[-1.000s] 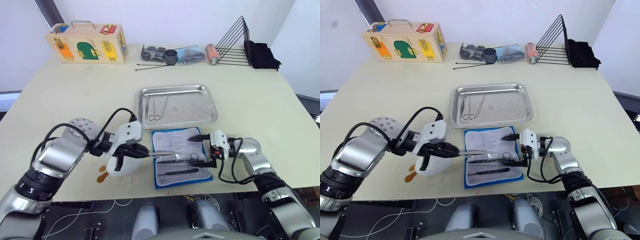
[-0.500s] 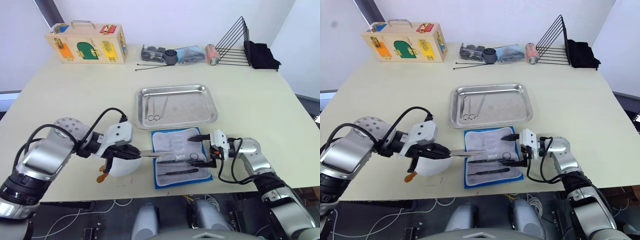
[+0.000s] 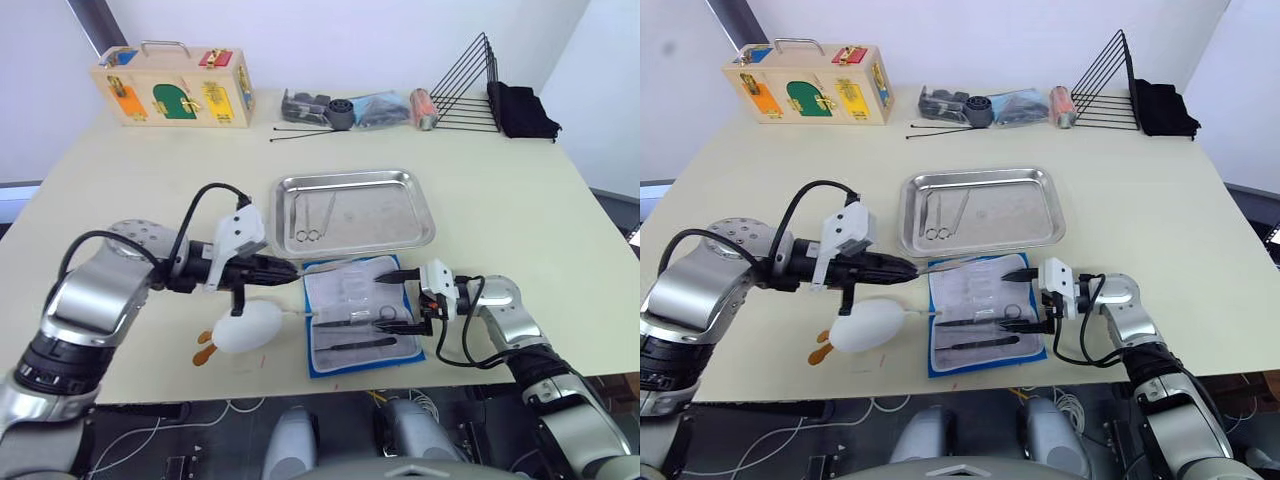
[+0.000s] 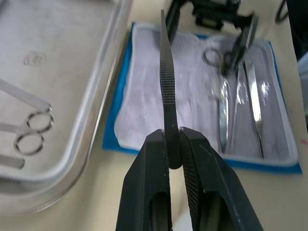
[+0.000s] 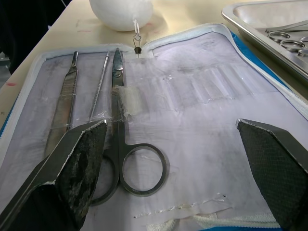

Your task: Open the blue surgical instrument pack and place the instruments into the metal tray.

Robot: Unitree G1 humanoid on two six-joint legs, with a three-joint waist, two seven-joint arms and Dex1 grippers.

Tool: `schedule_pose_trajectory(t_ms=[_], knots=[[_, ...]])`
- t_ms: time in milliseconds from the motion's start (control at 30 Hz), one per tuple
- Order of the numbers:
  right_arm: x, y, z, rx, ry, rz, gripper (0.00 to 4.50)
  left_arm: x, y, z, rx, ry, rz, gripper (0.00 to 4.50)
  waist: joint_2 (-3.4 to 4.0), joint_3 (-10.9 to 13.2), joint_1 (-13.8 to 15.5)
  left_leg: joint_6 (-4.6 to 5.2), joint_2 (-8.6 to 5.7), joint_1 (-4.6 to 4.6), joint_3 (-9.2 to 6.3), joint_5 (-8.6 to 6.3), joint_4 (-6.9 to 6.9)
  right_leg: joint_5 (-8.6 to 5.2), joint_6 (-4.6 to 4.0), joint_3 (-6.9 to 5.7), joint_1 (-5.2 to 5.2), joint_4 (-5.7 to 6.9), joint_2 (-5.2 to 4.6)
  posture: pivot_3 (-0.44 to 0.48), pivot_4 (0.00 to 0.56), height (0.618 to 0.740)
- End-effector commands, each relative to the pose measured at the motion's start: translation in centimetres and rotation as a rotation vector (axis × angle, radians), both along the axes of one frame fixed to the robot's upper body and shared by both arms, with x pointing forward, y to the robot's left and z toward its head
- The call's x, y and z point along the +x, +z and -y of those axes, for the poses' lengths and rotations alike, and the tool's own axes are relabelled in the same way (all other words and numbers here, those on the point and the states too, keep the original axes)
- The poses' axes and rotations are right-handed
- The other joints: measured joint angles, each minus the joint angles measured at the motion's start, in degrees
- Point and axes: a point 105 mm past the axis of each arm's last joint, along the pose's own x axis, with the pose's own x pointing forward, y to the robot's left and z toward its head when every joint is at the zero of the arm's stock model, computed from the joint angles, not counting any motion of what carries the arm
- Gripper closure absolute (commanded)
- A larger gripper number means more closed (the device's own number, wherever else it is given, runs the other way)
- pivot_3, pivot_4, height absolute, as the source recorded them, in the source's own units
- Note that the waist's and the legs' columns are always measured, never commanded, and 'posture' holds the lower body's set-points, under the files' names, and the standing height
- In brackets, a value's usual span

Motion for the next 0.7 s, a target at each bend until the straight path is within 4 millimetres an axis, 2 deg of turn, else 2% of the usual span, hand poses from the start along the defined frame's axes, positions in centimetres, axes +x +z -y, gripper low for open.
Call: schedule_pose_trajectory(t_ms=[33, 167, 400, 600, 700], knots=[[-2.4, -4.6, -0.4, -0.093, 0.032, -0.178, 0.00, 1.5, 1.9, 1.4, -0.092, 0.108, 0.078, 4.39, -0.15, -0.08, -0.05, 0.00, 0.00, -0.01, -0.01, 0.00, 0.01, 0.01, 0.01, -0.01, 0.00, 0.01, 0.01, 0.000, 0.150, 0.740], [-2.5, -4.6, -0.3, -0.095, 0.032, -0.181, 0.00, 4.5, 2.9, 3.2, -0.212, 0.286, 0.160, 4.39, -0.42, -0.25, 0.09, 0.00, 0.00, -0.01, -0.08, 0.00, 0.05, 0.02, 0.01, 0.01, 0.05, 0.02, -0.01, 0.000, 0.150, 0.740], [-2.5, -4.6, -0.5, -0.090, 0.034, -0.183, 0.00, 7.6, 2.3, 5.3, -0.322, 0.515, 0.182, 4.39, -0.46, -0.33, -0.17, -0.01, 0.02, 0.01, -0.16, 0.00, 0.10, 0.06, -0.02, 0.08, 0.11, 0.04, 0.04, 0.000, 0.150, 0.740], [-2.6, -4.7, -0.2, -0.092, 0.028, -0.184, 0.00, 9.1, 1.1, 5.7, -0.316, 0.686, 0.206, 4.39, -0.47, -0.34, -0.18, -0.02, 0.01, 0.00, -0.18, 0.00, 0.12, 0.08, -0.05, 0.07, 0.14, 0.03, 0.01, 0.000, 0.150, 0.740], [-2.7, -4.8, -0.2, -0.092, 0.027, -0.187, 0.00, 9.5, 0.2, 6.7, -0.309, 0.719, 0.188, 4.39, -0.46, -0.35, -0.12, -0.02, 0.01, 0.01, -0.18, 0.00, 0.12, 0.09, -0.05, 0.07, 0.15, 0.04, 0.00, 0.000, 0.150, 0.740]])
